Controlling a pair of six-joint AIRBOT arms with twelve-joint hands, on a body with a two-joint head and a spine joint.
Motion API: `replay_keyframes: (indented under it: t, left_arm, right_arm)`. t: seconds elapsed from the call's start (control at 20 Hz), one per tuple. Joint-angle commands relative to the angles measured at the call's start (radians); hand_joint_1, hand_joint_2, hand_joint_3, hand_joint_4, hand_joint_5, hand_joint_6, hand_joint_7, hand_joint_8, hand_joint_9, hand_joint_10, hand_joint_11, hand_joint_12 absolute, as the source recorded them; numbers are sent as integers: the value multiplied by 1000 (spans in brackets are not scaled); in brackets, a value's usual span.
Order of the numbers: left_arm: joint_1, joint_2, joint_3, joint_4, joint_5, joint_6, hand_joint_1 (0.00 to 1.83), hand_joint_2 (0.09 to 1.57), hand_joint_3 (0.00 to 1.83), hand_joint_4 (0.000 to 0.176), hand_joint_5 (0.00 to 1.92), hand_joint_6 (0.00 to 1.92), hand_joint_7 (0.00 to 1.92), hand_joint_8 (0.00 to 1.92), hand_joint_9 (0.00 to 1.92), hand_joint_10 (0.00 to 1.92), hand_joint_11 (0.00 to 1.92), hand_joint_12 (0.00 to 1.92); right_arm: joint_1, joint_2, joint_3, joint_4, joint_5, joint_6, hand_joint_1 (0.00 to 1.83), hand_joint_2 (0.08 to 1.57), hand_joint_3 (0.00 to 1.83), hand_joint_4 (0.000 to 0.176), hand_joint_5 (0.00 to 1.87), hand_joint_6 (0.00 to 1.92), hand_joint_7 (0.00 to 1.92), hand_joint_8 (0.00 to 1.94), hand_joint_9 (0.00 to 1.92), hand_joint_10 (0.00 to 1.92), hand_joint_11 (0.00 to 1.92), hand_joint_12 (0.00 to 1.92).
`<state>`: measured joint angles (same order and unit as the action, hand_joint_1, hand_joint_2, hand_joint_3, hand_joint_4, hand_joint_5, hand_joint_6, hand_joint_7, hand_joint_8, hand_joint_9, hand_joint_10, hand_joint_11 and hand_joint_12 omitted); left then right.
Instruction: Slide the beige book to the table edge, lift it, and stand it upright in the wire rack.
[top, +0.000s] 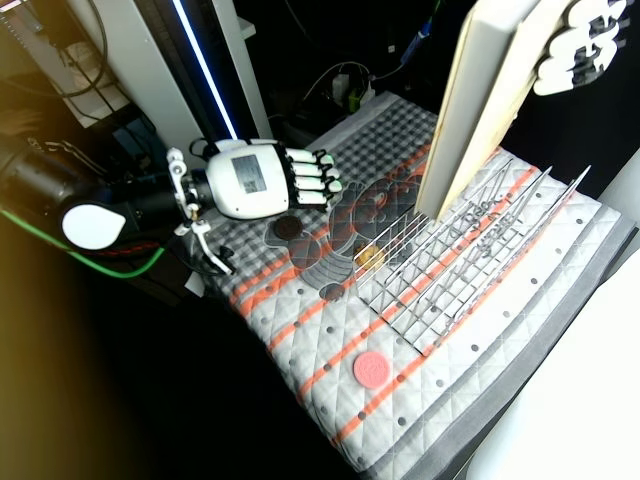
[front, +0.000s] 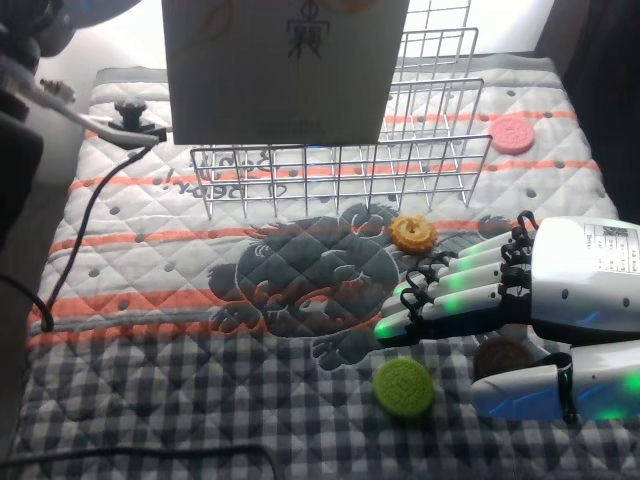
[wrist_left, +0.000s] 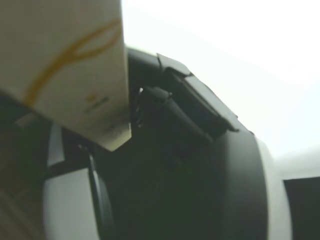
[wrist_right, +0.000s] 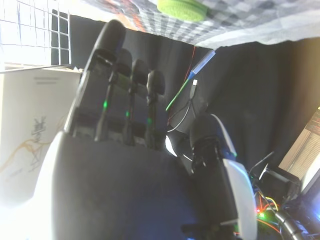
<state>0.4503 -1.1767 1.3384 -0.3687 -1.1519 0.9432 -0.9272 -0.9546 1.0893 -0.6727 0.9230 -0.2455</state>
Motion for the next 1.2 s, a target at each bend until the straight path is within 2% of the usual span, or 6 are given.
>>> replay_keyframes:
  t: [0.0,0.5,0.6,0.7,0.9,1.15]
  left_arm:
    - [-22,2,8,30,-63,-10,1293,1048,2,0,1048,731,1230,750,1395,405,1118,1085]
    - [-143,-18,40,150,50,18,1273,1076,0,0,973,898,1183,782,1463,206,1233,905]
    - [-155,-18,40,162,53,25,1392,1066,12,0,914,926,1078,746,1147,971,1151,1032]
    - [-150,-18,38,162,46,26,1483,1043,4,0,952,804,1143,549,1194,798,984,1382]
    - [-102,-23,34,129,20,21,1415,1006,0,0,1047,722,1276,393,1311,749,1194,1049]
    - [-25,-26,27,68,-25,-2,1297,1066,0,0,1017,734,1179,865,1250,759,1096,1228]
  right_arm:
    - [4,-7,0,48,108,3,36,1456,0,0,429,1,426,0,399,0,474,538]
    - [4,-20,11,48,114,3,68,1446,0,0,440,1,460,3,446,3,541,529]
    - [4,-23,15,48,115,3,46,1446,0,0,437,0,455,0,428,0,499,502]
    - [4,-24,15,48,115,3,11,1445,1,0,432,1,455,4,427,1,476,490]
    - [4,-25,17,50,118,3,31,1444,2,0,441,4,455,3,452,8,546,511]
    - [3,-28,17,53,118,3,29,1439,0,0,440,2,448,2,477,11,624,540]
